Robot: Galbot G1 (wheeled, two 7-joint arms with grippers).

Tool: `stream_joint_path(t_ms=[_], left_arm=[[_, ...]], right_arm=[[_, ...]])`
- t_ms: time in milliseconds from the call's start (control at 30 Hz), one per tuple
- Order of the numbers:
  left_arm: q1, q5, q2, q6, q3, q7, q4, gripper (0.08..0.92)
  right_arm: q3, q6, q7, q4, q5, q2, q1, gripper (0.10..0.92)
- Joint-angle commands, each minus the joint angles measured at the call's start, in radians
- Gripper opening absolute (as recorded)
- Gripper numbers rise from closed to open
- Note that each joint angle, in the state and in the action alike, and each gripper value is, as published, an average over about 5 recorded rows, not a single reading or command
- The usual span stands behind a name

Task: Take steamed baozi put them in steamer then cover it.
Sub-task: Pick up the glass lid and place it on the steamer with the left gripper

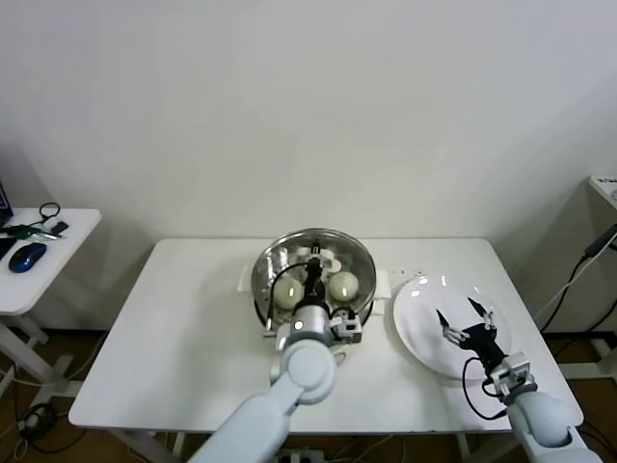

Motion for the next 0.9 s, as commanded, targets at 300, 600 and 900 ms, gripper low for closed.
stream_joint_path(t_ms=[300,600,900], left_arm=[[0.012,-0.011,0.002,0.049,0.001,-0.006,0.011,0.150],[0.006,-0.020,0.003,0.049,0.003,-0.039,0.019,0.150],[0.009,-0.025,0.009,0.049,0.010,-0.056,0.027,0.150]], right_arm=[[-0.001,0.002,-0.003,-0.004,-0.003,0.001,0.003,0.823],[0.001,0.005,-0.006,-0.005,-0.007,0.003,0.001,0.823],[0.002,0.007,-0.008,-0.004,-0.011,0.004,0.000,0.823]])
